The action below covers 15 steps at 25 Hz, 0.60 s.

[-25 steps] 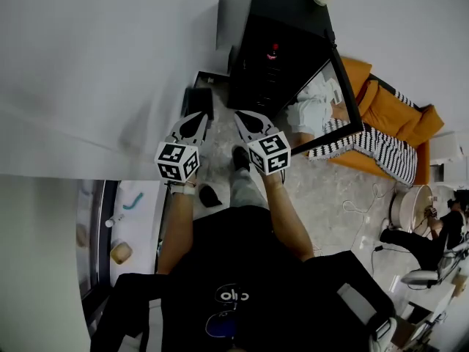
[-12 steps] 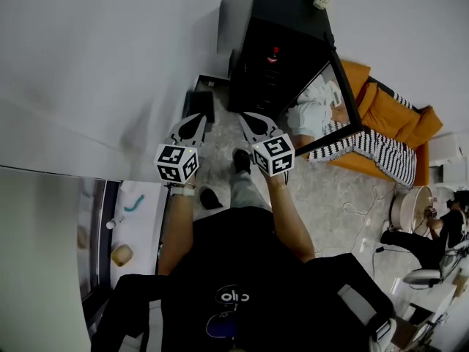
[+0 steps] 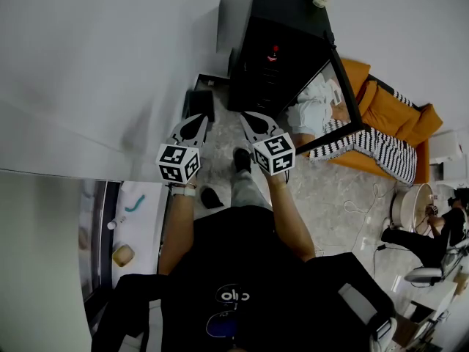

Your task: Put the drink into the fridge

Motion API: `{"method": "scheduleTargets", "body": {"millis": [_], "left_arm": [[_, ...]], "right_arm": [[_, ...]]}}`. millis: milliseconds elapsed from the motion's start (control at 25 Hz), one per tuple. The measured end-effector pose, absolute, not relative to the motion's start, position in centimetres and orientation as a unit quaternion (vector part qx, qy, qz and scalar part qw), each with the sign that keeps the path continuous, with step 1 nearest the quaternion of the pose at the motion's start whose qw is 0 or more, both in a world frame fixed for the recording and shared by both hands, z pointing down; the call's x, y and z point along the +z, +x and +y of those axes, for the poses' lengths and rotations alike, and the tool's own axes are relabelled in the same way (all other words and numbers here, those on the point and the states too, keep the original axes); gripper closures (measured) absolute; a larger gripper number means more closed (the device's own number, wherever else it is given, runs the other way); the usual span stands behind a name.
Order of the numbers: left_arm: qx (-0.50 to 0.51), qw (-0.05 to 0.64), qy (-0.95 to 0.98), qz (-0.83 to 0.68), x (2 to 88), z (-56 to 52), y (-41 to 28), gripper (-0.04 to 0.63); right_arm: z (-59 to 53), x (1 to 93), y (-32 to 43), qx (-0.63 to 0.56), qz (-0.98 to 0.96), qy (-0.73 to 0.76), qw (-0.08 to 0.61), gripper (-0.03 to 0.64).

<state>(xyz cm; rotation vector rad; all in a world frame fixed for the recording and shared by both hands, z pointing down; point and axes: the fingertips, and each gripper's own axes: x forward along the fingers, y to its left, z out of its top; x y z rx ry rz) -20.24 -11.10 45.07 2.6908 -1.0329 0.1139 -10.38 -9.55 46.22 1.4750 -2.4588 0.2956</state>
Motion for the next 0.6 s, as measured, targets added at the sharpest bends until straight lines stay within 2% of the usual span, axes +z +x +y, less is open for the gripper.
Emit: {"method": "scheduleTargets", "body": {"millis": [600], "left_arm": [[0.044, 0.130, 0.927, -0.348, 45.58, -11.54, -20.01, 0.589]], "right_arm": [[-9.89, 46.60, -9.76, 0.102, -0.842, 0.513, 0.130, 0.607]]}}
